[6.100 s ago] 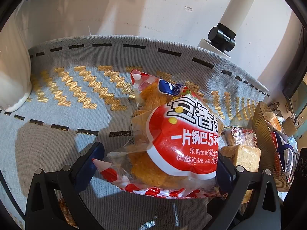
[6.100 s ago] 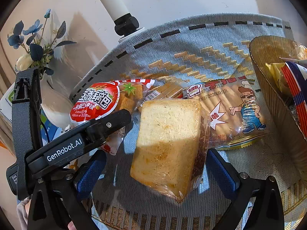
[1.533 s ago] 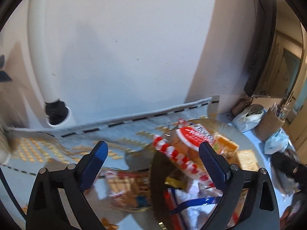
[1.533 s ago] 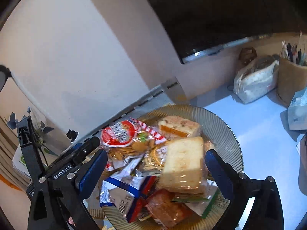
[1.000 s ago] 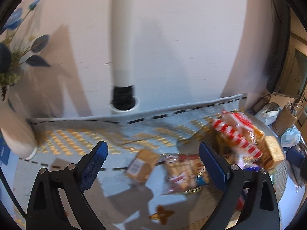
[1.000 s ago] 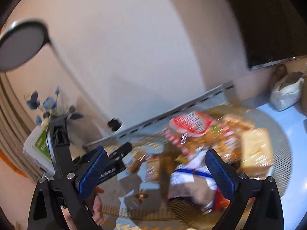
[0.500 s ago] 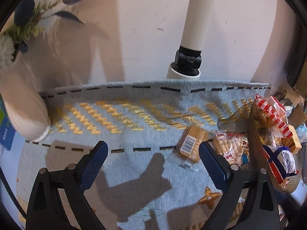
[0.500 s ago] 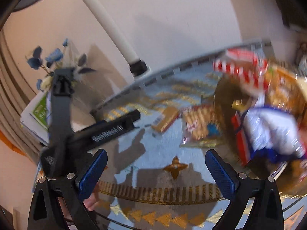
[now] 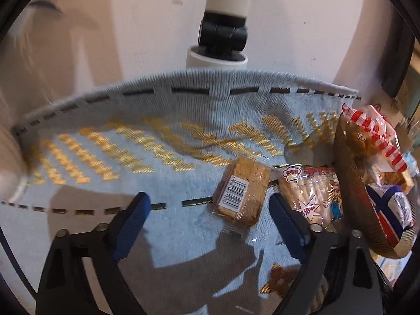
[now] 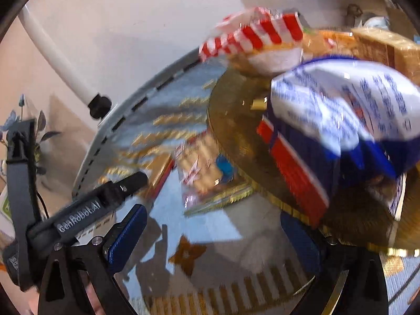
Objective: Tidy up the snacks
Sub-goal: 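Move both tools back over the last snacks on the placemat, then grasp the brown barcode biscuit bar with the left tool while the right tool grasps the cartoon stick pack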
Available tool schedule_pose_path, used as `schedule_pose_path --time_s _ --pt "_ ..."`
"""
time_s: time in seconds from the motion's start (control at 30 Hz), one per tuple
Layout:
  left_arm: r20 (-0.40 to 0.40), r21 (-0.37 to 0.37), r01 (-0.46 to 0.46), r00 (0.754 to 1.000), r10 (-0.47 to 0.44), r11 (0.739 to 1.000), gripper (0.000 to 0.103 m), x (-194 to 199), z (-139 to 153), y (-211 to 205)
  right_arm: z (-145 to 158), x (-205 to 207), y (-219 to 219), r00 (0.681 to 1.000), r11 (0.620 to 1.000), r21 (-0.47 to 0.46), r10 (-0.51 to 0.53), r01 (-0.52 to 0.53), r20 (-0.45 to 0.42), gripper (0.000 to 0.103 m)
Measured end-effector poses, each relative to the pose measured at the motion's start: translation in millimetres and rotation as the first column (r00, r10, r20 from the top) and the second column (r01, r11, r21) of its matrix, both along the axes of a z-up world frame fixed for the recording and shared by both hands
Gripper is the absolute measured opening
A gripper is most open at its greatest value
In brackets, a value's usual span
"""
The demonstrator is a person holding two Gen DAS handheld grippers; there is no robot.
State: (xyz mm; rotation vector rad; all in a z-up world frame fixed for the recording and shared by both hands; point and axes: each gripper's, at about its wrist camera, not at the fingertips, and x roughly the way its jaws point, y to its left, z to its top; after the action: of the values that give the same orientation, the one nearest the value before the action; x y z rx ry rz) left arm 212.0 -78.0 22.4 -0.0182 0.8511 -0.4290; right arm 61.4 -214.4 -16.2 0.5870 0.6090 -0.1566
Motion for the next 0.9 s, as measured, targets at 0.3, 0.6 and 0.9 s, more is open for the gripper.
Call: schedule_pose_path --time_s 0.3,0.6,0.9 --pt "0.070 0.005 0.158 0.985 -0.158 0.987 0.069 -1.0 -9.1 -5.2 -5.5 22.5 -8.6 0.999 0.999 0.029 -0.038 0.037 0.032 0.103" --pt "0.161 0.161 0.211 0.958 -0.236 0.964 0.031 -27.2 -17.5 -55.8 -8.3 36.7 -9.0 0.999 0.998 0.051 0.042 -0.042 0.004 0.002" --pt "0.133 0.104 -0.030 0.991 0.016 0.994 0.031 -24.8 -22.2 -11.8 -11.8 21.7 -2.6 0.992 0.986 0.111 0.115 -0.121 0.057 0.003"
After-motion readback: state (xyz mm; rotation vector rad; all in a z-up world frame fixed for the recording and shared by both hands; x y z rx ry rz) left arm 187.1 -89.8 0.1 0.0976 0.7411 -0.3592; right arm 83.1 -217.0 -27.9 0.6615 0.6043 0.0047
